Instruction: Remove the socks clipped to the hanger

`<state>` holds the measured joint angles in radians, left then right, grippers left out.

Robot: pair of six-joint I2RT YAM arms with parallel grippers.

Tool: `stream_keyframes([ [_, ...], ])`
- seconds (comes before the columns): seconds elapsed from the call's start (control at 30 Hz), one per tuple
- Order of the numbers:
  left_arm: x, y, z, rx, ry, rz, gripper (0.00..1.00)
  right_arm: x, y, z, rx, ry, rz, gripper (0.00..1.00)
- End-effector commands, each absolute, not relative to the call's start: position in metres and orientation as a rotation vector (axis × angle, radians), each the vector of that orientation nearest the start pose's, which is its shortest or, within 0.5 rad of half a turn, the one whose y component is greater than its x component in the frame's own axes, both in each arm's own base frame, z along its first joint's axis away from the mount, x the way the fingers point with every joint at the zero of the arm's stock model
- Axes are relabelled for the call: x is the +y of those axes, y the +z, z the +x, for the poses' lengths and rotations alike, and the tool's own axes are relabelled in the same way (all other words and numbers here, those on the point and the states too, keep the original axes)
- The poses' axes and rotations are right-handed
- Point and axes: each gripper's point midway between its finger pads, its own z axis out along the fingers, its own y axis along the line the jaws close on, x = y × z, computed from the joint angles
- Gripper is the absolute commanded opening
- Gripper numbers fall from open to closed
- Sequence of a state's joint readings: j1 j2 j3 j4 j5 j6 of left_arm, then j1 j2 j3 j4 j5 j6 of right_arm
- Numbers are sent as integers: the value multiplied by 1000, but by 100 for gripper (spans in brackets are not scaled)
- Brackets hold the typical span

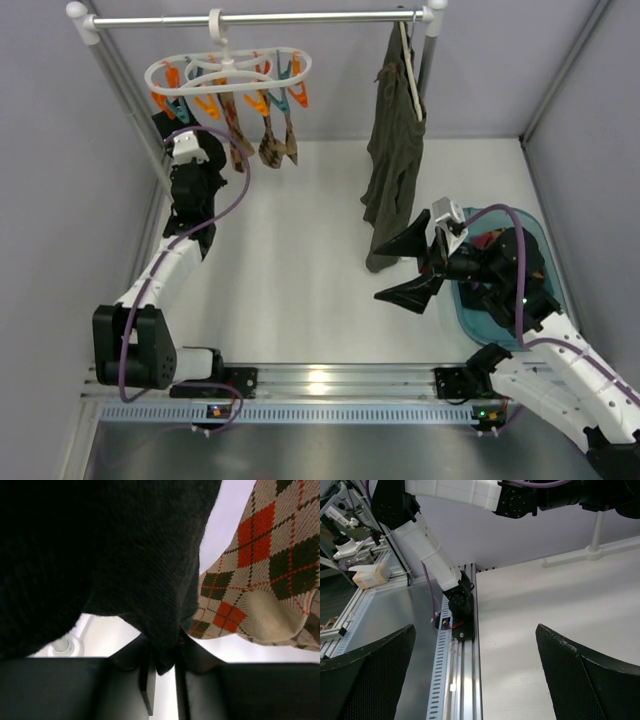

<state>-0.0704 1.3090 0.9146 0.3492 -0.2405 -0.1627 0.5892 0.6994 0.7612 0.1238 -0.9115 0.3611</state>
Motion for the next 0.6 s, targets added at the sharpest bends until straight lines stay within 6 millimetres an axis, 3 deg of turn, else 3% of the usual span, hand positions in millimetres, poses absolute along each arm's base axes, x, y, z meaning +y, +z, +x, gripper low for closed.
stream_keyframes([
  [0.0, 7, 320, 456, 1443, -6, -269, 20, 257, 379, 110, 1173, 1348, -1010, 99],
  [0.07, 9, 317, 453, 1443, -16, -308, 4, 260, 383, 114, 1172, 1344, -989, 99],
  [0.13, 9, 321, 446, 1428, -28, -326, 0, 262, 393, 119, 1166, 1335, -942, 99],
  [0.23, 8, 327, 434, 1409, -11, -336, 0, 267, 414, 124, 1183, 1363, -875, 99],
  [0.27, 7, 320, 428, 1417, 1, -348, 0, 272, 414, 130, 1215, 1370, -859, 99],
  [0.3, 1, 328, 418, 1391, 0, -363, 0, 275, 429, 127, 1197, 1378, -850, 99],
  [0.33, -2, 328, 412, 1389, 10, -368, 0, 277, 435, 137, 1218, 1350, -803, 100],
  [0.37, -6, 324, 407, 1393, 23, -370, 0, 284, 429, 145, 1279, 1343, -784, 99],
  [0.4, -19, 324, 400, 1397, 46, -361, 0, 283, 447, 148, 1266, 1320, -755, 99],
  [0.43, -26, 329, 393, 1387, 50, -353, 0, 286, 454, 154, 1282, 1299, -717, 100],
  [0.47, -50, 329, 386, 1397, 27, -301, 0, 293, 450, 160, 1327, 1290, -713, 99],
  [0.5, -56, 330, 382, 1397, 28, -297, 0, 293, 472, 157, 1281, 1290, -707, 99],
  [0.57, -69, 338, 373, 1384, 4, -290, 0, 301, 472, 170, 1340, 1256, -681, 99],
])
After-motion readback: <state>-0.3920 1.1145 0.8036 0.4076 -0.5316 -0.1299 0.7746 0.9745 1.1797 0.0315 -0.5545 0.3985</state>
